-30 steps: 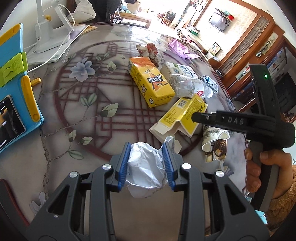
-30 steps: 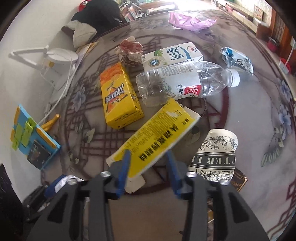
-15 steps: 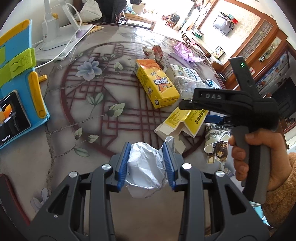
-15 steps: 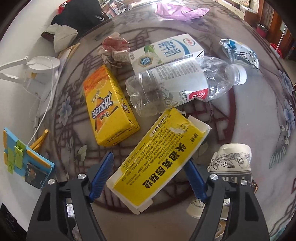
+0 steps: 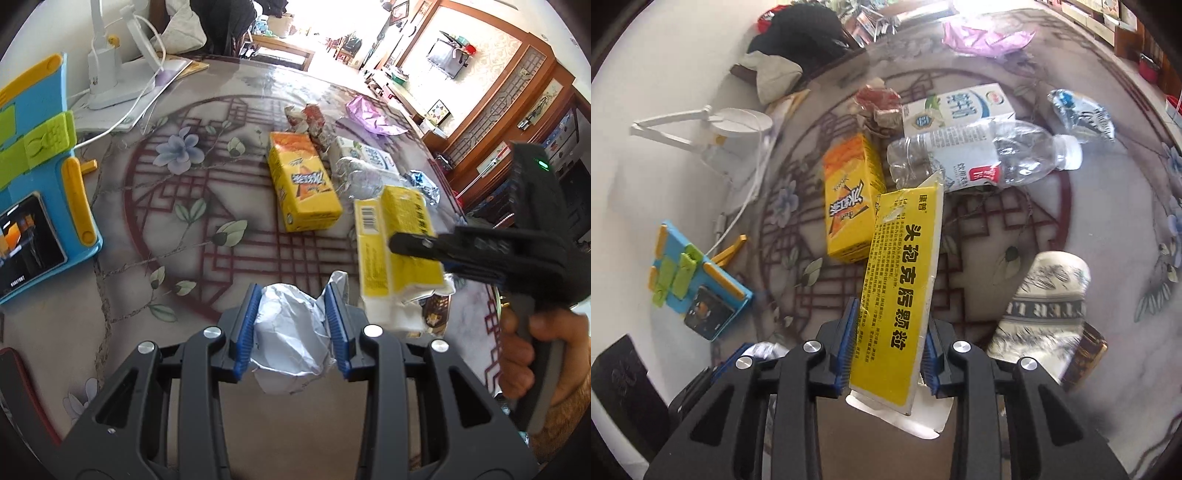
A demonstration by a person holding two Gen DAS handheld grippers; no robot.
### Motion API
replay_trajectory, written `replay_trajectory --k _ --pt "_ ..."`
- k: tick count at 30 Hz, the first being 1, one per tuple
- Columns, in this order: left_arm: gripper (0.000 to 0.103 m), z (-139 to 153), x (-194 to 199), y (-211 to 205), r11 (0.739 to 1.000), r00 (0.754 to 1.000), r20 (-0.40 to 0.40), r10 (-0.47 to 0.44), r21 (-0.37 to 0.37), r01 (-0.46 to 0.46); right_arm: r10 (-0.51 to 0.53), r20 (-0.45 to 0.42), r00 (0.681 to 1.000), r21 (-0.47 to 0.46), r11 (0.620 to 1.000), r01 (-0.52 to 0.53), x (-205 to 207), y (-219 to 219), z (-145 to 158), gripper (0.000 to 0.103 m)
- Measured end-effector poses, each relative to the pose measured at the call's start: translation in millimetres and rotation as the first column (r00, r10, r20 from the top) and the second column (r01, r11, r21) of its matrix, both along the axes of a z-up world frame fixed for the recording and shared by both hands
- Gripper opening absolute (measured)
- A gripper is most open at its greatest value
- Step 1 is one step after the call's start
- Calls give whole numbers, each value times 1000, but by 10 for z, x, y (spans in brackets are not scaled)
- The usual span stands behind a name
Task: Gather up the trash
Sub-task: 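Grasp the yellow medicine box with the right tool and lift it, then carry the yellow box toward the red bin while the left tool holds the wrapper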
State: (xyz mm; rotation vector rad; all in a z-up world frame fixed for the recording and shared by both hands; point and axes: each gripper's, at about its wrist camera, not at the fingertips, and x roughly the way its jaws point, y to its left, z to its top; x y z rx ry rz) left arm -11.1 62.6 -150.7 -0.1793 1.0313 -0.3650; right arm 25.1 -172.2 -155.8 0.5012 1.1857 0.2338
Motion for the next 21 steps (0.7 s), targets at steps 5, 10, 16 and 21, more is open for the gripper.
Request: replay_trajectory --k 5,10,16,21 --pt "34 75 30 -156 1000 1000 18 -22 -1 22 -84 104 991 -40 995 89 -203 -241 317 29" --pt "34 146 57 -363 999 998 34 -48 5 47 -126 170 977 -82 987 141 -304 -504 554 29" --pt "34 302 95 -692 998 996 68 -61 39 58 -140 243 960 -134 975 177 -403 -702 723 29" --pt "34 433 101 -952 996 992 105 -74 63 68 -155 280 947 -145 969 201 -487 -921 833 29"
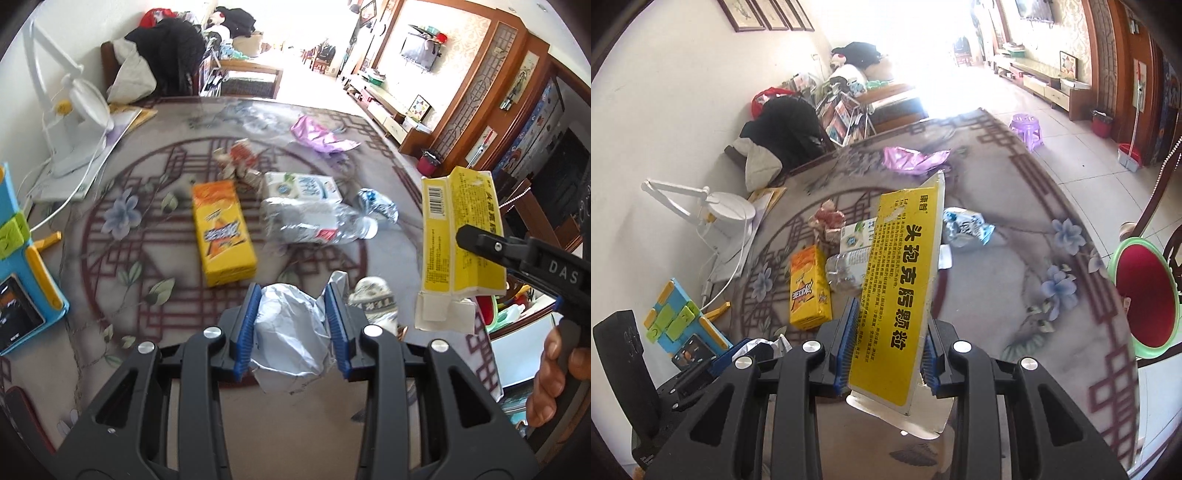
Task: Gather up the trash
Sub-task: 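Carry the yellow box toward the red bin while the left tool holds the wrapper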
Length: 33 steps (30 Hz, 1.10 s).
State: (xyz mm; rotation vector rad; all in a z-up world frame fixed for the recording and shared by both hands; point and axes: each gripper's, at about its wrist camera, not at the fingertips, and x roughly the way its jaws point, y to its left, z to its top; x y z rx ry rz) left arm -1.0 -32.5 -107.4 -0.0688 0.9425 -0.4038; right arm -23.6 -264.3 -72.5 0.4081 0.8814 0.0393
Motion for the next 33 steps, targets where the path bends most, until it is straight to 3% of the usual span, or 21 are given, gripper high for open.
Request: replay_trajectory --k 8,20,33 --pt "34 34 9 -387 1000 1000 6 -19 9 19 -28 31 999 -47 998 29 -130 -416 91 29" --pt "34 -30 -42 -920 1000 1000 -6 -5 27 5 -35 11 999 -26 999 35 -184 -1026 -14 30" --pt "34 94 -29 -1616 998 999 21 -46 45 45 -64 21 998 4 998 64 -215 -1626 -37 30"
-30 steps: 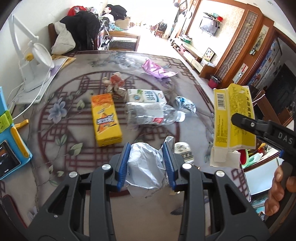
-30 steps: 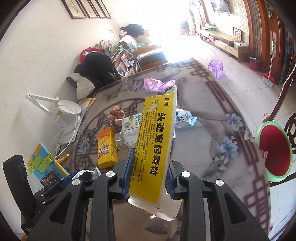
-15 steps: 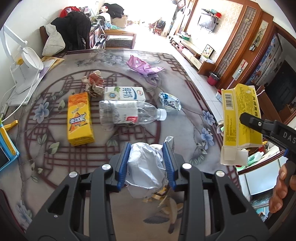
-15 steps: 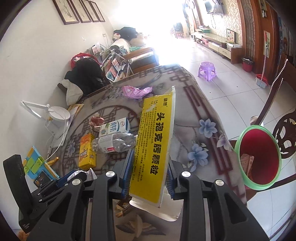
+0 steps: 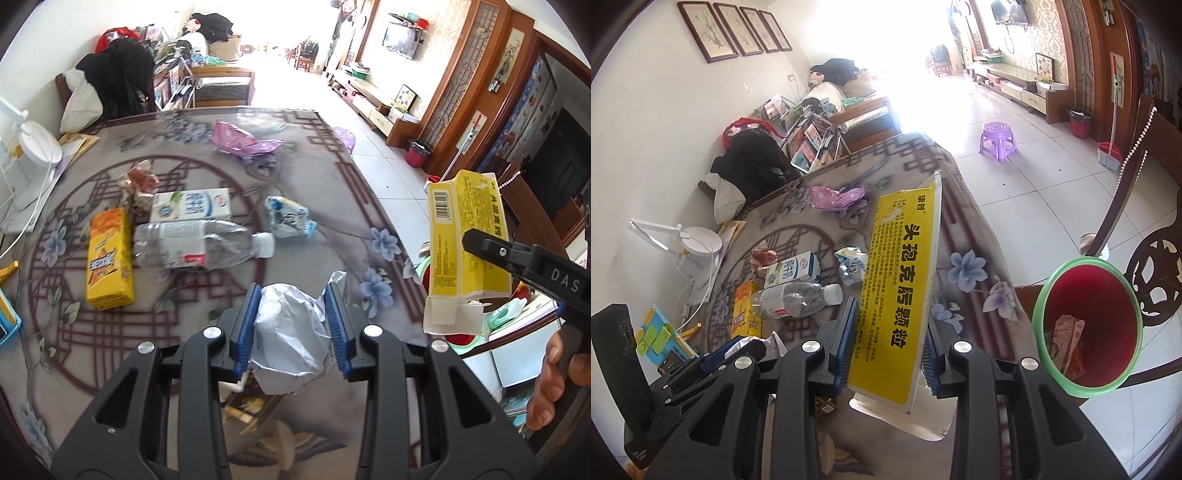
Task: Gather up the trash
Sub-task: 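Carry the yellow box toward the red bin while the left tool holds the wrapper, then open the right tool over the red bin while the left tool releases the wrapper there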
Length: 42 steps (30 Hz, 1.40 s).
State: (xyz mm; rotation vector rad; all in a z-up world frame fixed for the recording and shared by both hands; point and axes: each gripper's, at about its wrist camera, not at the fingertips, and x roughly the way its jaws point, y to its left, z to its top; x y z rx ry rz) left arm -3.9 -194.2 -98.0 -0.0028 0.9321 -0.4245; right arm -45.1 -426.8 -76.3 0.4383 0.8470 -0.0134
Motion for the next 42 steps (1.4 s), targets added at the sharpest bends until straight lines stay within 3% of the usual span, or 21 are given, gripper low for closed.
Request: replay_trajectory --k 6,11,17,22,25,27,30,37,42 --pt "34 19 20 -333 999 999 3 -32 7 32 -60 -3 998 3 998 60 -84 -384 -33 30" --pt "34 8 15 -595 998 998 0 -63 12 63 -163 -25 986 -47 986 162 -185 -874 -157 30" --pt "34 4 2 -894 994 994 -5 -107 23 107 -334 -108 936 -81 942 326 -374 -1610 -487 30" --pt "35 -23 -3 -1166 988 988 -14 -154 29 154 -398 -155 904 -80 917 390 -476 -1981 -682 30" --pt "35 -31 -9 -1355 982 982 -16 -187 24 188 -408 -168 897 -84 913 399 -482 -2080 -744 33" --pt "35 -31 -15 -1463 978 978 -13 -207 22 207 -422 -172 890 -84 907 413 -497 -2146 -763 49" --pt "35 -39 -16 -1654 970 970 -13 -243 17 243 -435 -164 885 -95 900 425 -548 -2231 -751 51" --pt "34 -126 -61 -2285 922 922 -28 -386 -30 385 -491 -144 859 -86 871 483 -874 -2409 -663 57" --pt "34 -178 -189 -2860 863 864 -12 -503 -60 502 -550 -142 823 -86 835 543 -1171 -2530 -597 58"
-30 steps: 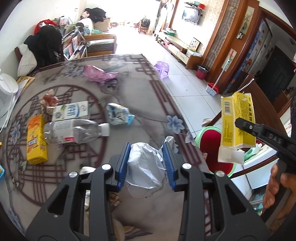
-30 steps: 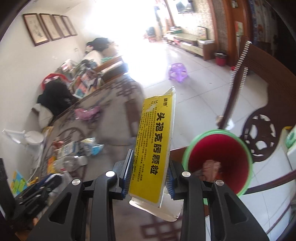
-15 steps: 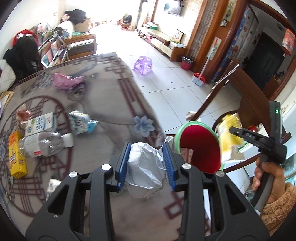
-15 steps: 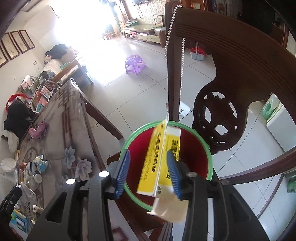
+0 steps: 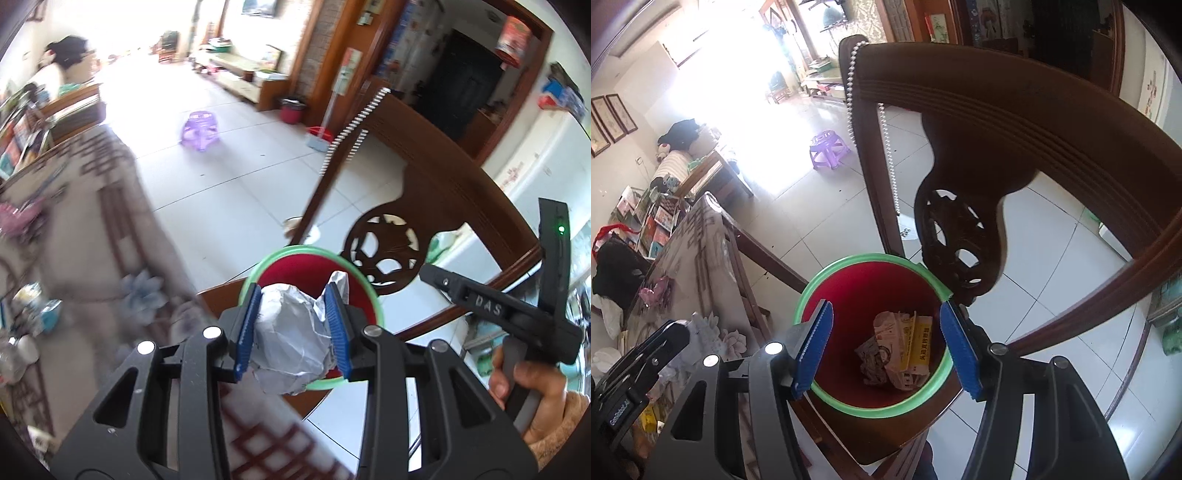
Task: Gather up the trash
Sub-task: 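Open the right tool over the red bin while the left tool releases the wrapper there, then grasp the white patterned paper cup with the right tool while the left tool grasps the orange iced tea carton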
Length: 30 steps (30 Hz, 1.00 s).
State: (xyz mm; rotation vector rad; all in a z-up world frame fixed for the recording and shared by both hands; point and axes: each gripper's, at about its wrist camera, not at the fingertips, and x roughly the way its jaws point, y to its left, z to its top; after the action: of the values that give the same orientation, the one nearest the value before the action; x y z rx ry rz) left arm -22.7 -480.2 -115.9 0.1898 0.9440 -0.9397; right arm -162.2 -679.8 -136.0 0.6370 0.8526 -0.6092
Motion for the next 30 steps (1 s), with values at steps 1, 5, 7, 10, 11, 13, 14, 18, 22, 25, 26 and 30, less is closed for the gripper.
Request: replay_trajectory --k 1,5,7,10,11,13,14,18,22,25,26,30 --pt "34 -5 -22 -79 1000 1000 3 -21 -6 21 -19 2 1000 -2 1000 19 -79 -29 19 58" --pt "37 -5 -115 -436 993 994 11 -106 -40 107 -66 9 998 -11 998 66 -284 -81 81 58" --pt "49 -11 -126 -536 991 993 7 -121 -55 122 -82 13 997 -12 997 82 -345 -89 103 58" --pt "69 -2 -124 -632 991 993 9 -122 -59 122 -86 19 996 -16 996 86 -392 -66 132 58" --pt "69 18 -121 -617 992 993 14 -116 -57 116 -84 20 996 -17 996 84 -384 -50 136 58" --pt "69 51 -110 -540 993 995 14 -102 -54 102 -73 21 997 -16 997 74 -363 -14 146 58" --pt "69 60 -99 -482 994 996 10 -92 -57 92 -66 23 998 -15 998 66 -350 9 150 58" --pt "69 61 -56 -136 999 1000 -3 -21 -47 21 -16 30 999 -18 1000 16 -212 132 175 58" --pt "69 23 -40 375 994 995 -8 104 -12 -104 54 40 998 -16 998 -54 -8 339 207 58" --pt "69 -3 -20 799 977 977 -41 211 -8 -211 123 42 992 -19 992 -122 184 557 231 58" --pt "69 -19 -17 958 968 967 -49 250 -7 -251 145 41 989 -19 989 -144 249 629 233 58" --pt "69 4 35 1464 942 942 -18 335 28 -334 236 48 970 -22 972 -236 511 1006 265 58"
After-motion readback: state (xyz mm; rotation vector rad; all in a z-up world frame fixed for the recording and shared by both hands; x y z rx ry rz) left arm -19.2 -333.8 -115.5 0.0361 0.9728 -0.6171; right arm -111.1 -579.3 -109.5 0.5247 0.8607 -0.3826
